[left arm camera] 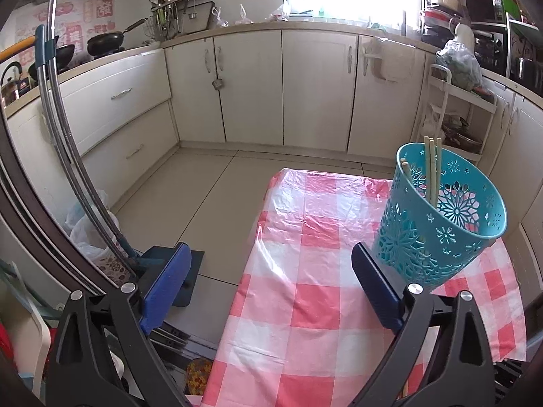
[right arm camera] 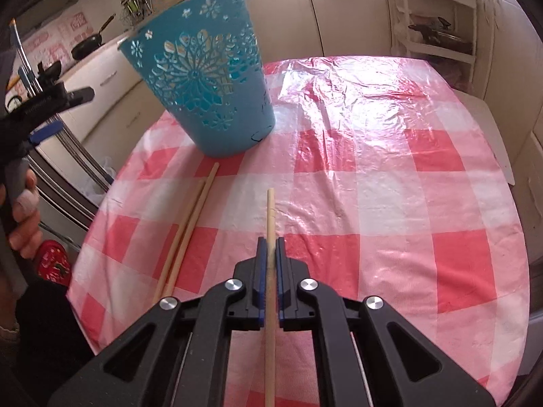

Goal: Organize utensils
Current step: 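Lift the chopstick into the blue basket and open the right gripper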

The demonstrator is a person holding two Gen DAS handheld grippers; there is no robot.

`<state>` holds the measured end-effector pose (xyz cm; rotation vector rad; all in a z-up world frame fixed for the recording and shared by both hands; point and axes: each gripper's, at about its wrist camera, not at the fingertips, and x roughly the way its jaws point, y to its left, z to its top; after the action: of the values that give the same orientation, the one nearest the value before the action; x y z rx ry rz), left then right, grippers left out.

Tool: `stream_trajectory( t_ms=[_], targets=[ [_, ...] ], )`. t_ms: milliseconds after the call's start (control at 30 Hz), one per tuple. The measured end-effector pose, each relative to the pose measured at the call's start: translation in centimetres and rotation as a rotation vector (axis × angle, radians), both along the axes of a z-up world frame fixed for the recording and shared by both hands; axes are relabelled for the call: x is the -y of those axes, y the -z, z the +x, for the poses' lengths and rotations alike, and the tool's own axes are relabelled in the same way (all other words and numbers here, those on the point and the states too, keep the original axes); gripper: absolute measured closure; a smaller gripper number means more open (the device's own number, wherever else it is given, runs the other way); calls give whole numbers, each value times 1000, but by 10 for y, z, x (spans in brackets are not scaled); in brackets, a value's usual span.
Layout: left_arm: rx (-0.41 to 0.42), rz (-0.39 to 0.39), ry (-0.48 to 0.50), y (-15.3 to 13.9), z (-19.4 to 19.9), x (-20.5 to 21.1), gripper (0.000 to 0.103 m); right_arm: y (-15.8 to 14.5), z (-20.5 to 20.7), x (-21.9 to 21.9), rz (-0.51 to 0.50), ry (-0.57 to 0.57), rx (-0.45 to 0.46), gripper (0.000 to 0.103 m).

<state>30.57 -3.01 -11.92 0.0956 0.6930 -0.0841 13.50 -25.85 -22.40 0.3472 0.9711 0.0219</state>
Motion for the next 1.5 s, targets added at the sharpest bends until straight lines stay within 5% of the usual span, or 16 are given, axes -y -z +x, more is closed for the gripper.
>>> stream_trajectory(
  t_ms=[267,467,600,833,1067,1500],
  targets=[
    [-5,31,19,4,-3,10,9,-84,-1,16,162,13,248,97],
    [-5,37,29,4,-5,13,8,-166,48,10,164,-2,474,97],
    [-12,36,27,6,-3,14,8,-195,93,-1,127,26,578,97],
    [-24,29,41,7,-1,16,8,-188,146,-9,60,133,636,97],
    [-24,13,45,6,-1,17,8,-156,165,-11,-15,143,581,97],
    [-33,18,32,9,1,17,8,-134,131,-17,-76,56,504,96]
  ],
)
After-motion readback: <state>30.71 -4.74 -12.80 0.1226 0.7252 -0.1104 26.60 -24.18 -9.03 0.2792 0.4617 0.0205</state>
